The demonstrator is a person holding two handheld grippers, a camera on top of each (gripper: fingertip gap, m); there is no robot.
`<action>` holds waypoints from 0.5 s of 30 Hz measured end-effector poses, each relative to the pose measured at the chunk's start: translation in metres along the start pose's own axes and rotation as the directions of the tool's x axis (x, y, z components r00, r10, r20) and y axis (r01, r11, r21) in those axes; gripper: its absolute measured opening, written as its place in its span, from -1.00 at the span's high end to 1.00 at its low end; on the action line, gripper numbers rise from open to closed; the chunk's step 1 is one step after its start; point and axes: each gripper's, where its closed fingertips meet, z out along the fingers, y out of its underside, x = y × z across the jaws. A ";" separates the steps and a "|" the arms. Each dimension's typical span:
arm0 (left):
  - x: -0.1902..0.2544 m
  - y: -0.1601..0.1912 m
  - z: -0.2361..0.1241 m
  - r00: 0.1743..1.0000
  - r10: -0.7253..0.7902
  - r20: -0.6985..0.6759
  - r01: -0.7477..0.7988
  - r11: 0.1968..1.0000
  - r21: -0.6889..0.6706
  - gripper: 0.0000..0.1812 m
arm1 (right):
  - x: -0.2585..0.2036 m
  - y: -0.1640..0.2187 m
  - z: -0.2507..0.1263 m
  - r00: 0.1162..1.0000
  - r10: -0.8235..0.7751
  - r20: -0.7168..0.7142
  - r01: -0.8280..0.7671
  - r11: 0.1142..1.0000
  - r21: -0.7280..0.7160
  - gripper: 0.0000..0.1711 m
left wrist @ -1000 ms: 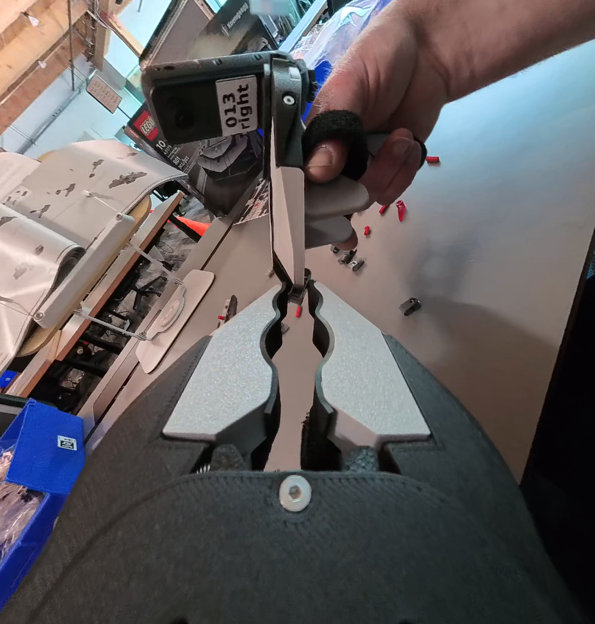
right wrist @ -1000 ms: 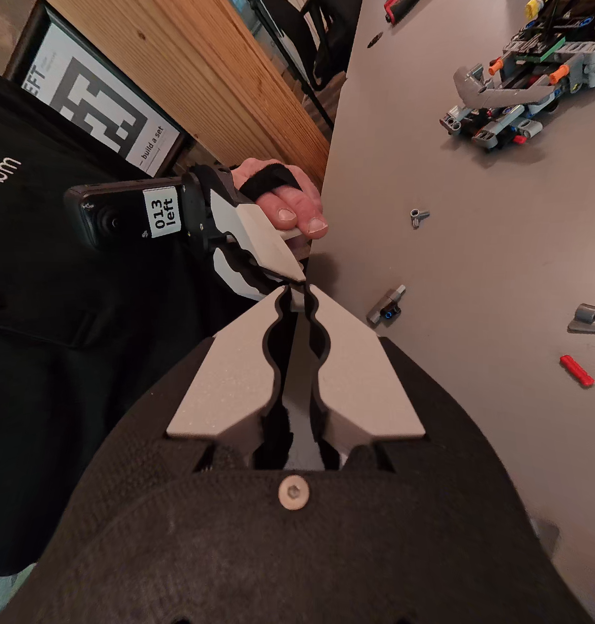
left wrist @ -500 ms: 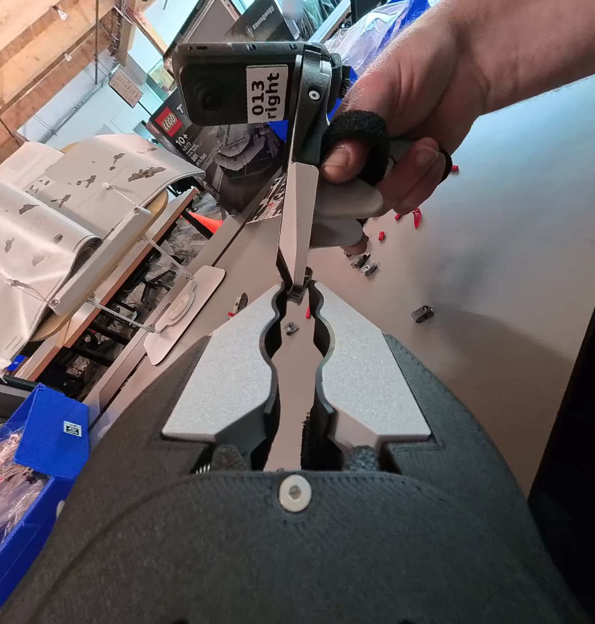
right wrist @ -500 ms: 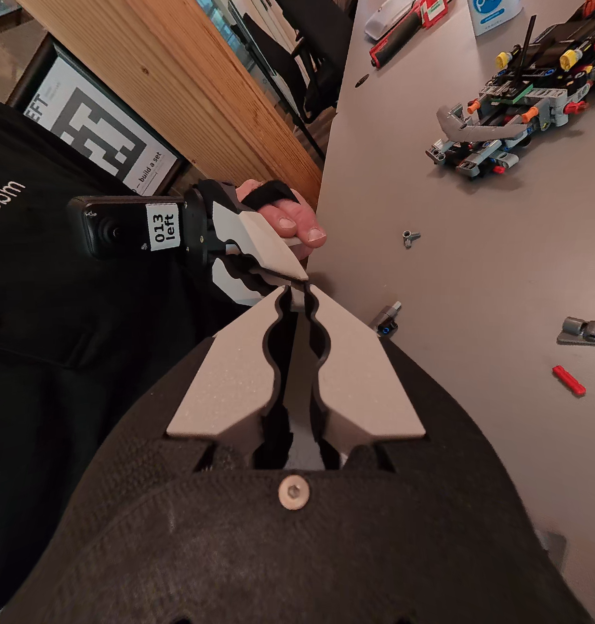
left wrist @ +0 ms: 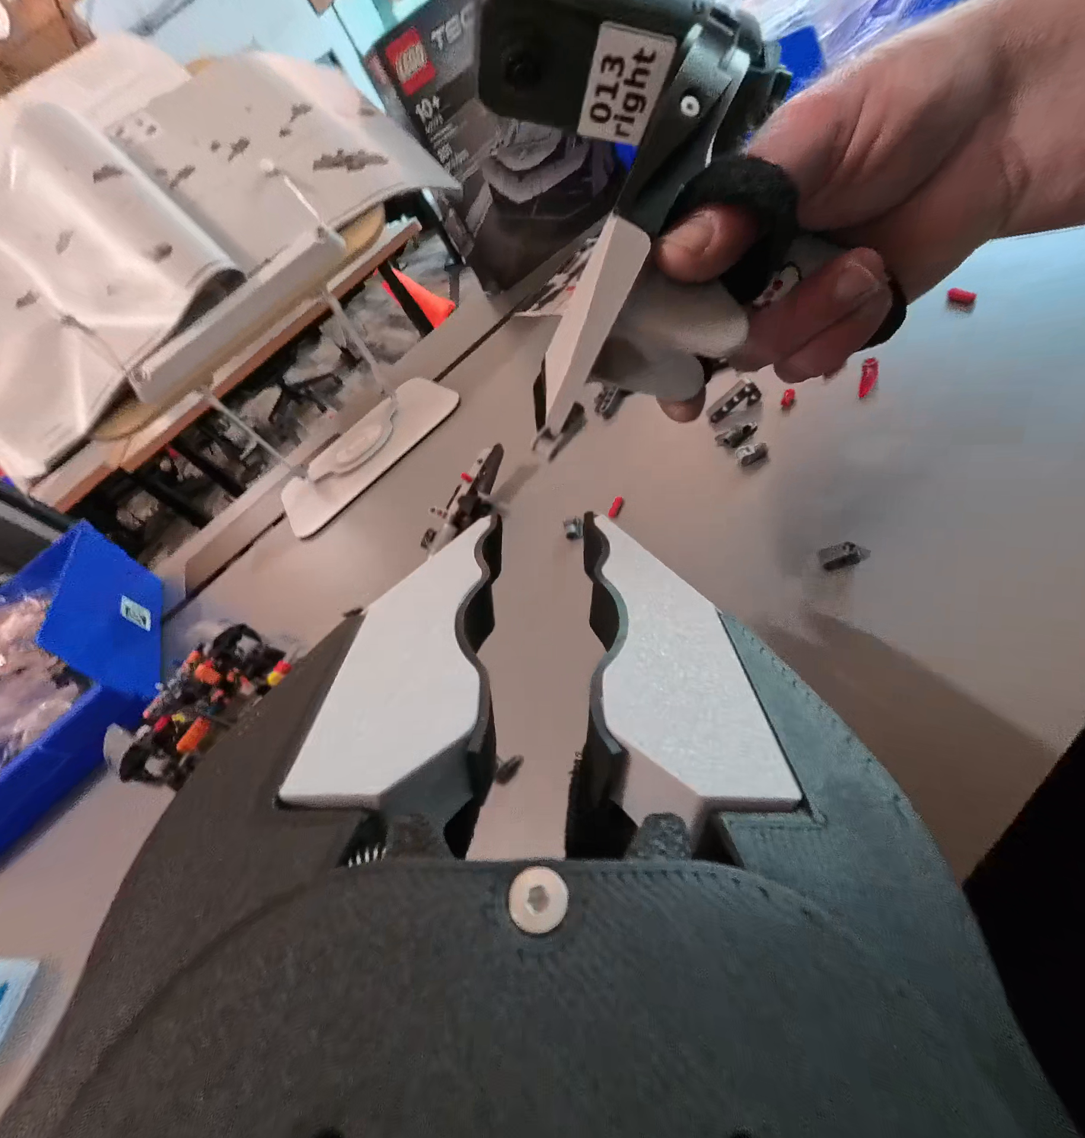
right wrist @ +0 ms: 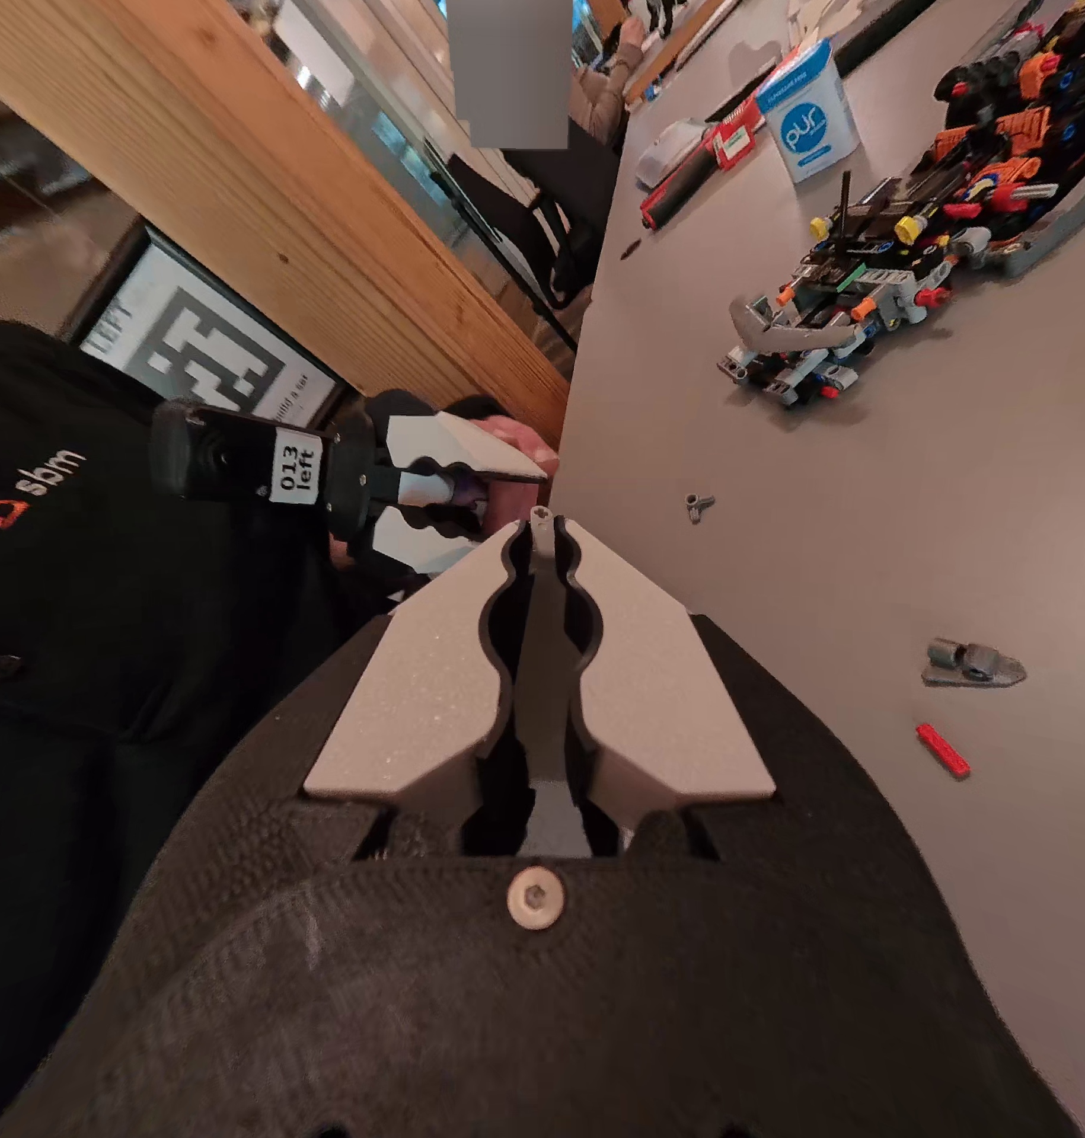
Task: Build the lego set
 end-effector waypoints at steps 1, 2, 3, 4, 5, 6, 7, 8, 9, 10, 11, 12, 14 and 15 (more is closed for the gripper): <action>0.000 0.004 -0.002 1.000 -0.012 -0.003 0.012 1.000 -0.022 0.72 | 0.001 -0.003 -0.002 1.000 0.019 0.017 -0.020 1.000 0.019 0.94; 0.002 0.008 -0.004 1.000 -0.025 -0.011 0.025 0.999 -0.046 0.72 | 0.003 -0.006 -0.003 0.999 0.036 0.029 -0.037 0.999 0.034 0.94; 0.004 0.013 -0.004 0.999 -0.047 -0.023 0.045 0.996 -0.072 0.71 | 0.005 -0.007 -0.003 0.998 0.046 0.034 -0.047 0.998 0.041 0.94; 0.009 0.018 -0.005 0.996 -0.070 -0.046 0.066 0.993 -0.100 0.70 | 0.006 -0.007 -0.004 0.998 0.051 0.035 -0.052 0.998 0.043 0.94; 0.013 0.024 -0.005 0.994 -0.091 -0.067 0.081 0.987 -0.136 0.70 | 0.007 -0.007 -0.004 0.998 0.053 0.035 -0.054 0.998 0.045 0.94; 0.017 0.030 -0.006 0.990 -0.111 -0.086 0.095 0.980 -0.176 0.68 | 0.007 -0.007 -0.004 0.998 0.054 0.034 -0.055 0.997 0.046 0.94; 0.021 0.036 -0.006 0.985 -0.138 -0.103 0.115 0.972 -0.205 0.67 | 0.007 -0.007 -0.005 0.998 0.051 0.030 -0.052 0.998 0.045 0.94; 0.025 0.040 -0.007 0.977 -0.175 -0.121 0.143 0.961 -0.236 0.67 | 0.007 -0.006 -0.005 0.999 0.048 0.025 -0.049 0.998 0.045 0.94; 0.029 0.045 -0.008 0.967 -0.209 -0.144 0.165 0.949 -0.268 0.66 | 0.007 -0.005 -0.006 0.999 0.048 0.019 -0.049 0.998 0.046 0.94; 0.032 0.048 -0.009 0.961 -0.229 -0.154 0.177 0.940 -0.290 0.66 | 0.008 -0.003 -0.007 0.999 0.050 0.010 -0.051 0.998 0.043 0.94; 0.034 0.053 -0.009 0.959 -0.234 -0.158 0.175 0.932 -0.317 0.66 | 0.009 0.000 -0.007 0.999 0.050 -0.006 -0.050 0.998 0.035 0.94; 0.036 0.059 -0.009 0.961 -0.232 -0.153 0.169 0.925 -0.340 0.64 | 0.012 0.004 -0.008 0.998 0.048 -0.027 -0.047 0.999 0.023 0.94; 0.042 0.067 -0.007 0.955 -0.245 -0.167 0.166 0.908 -0.384 0.57 | 0.013 0.012 -0.009 0.997 0.049 -0.052 -0.049 0.999 0.003 0.94; 0.044 0.070 -0.006 0.954 -0.248 -0.169 0.164 0.903 -0.397 0.55 | 0.013 0.015 -0.010 0.997 0.049 -0.060 -0.049 0.999 -0.003 0.94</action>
